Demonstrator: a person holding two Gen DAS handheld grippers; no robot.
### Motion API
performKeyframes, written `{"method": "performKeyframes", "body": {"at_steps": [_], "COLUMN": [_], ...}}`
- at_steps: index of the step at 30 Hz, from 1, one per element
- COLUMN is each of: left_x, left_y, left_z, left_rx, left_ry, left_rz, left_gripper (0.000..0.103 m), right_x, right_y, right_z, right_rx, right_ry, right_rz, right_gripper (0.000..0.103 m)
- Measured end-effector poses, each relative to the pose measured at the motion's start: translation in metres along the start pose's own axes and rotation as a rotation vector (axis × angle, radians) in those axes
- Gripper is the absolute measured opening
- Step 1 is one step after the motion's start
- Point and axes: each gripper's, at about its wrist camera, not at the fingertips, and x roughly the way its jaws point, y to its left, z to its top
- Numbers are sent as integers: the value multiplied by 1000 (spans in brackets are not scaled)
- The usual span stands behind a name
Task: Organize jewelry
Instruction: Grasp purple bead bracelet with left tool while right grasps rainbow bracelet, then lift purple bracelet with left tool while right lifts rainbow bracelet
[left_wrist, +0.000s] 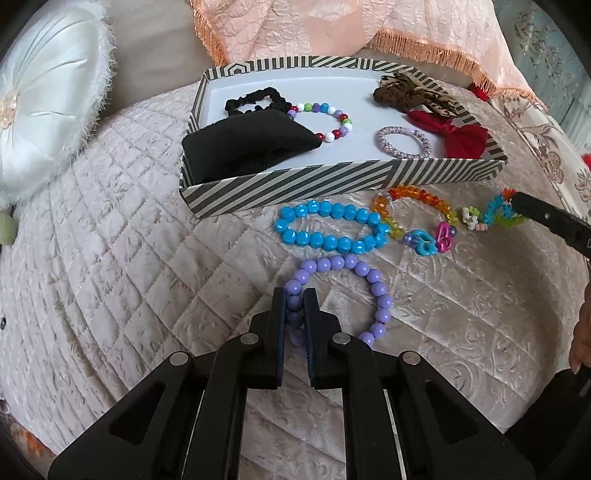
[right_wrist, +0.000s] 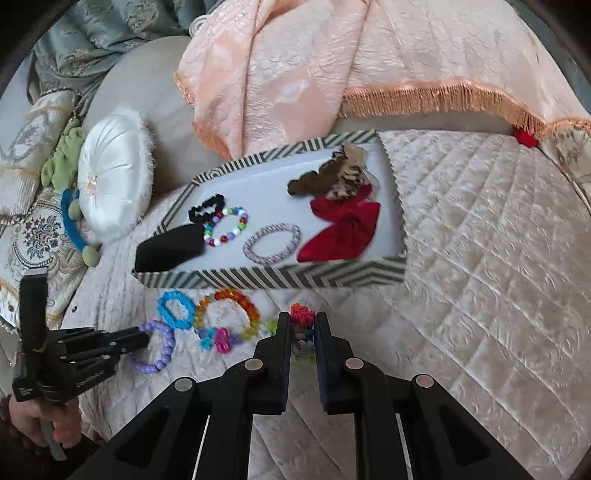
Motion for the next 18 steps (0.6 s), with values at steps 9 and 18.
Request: {"method": "performKeyframes", "body": {"at_steps": [9, 18], "left_x": [-14, -22], "left_y": [6, 11], "left_z": [11, 19], "left_rx": [-35, -53], "left_ry": [-37, -64], "left_rz": [-47, -76], "left_gripper": [8, 8], "right_x": [5, 6], "right_y": [14, 31], "right_z": [-7, -3], "right_rx": [-45, -98], "right_ry": [31, 20], "right_rz": [-49, -59], "right_gripper": [11, 11]}}
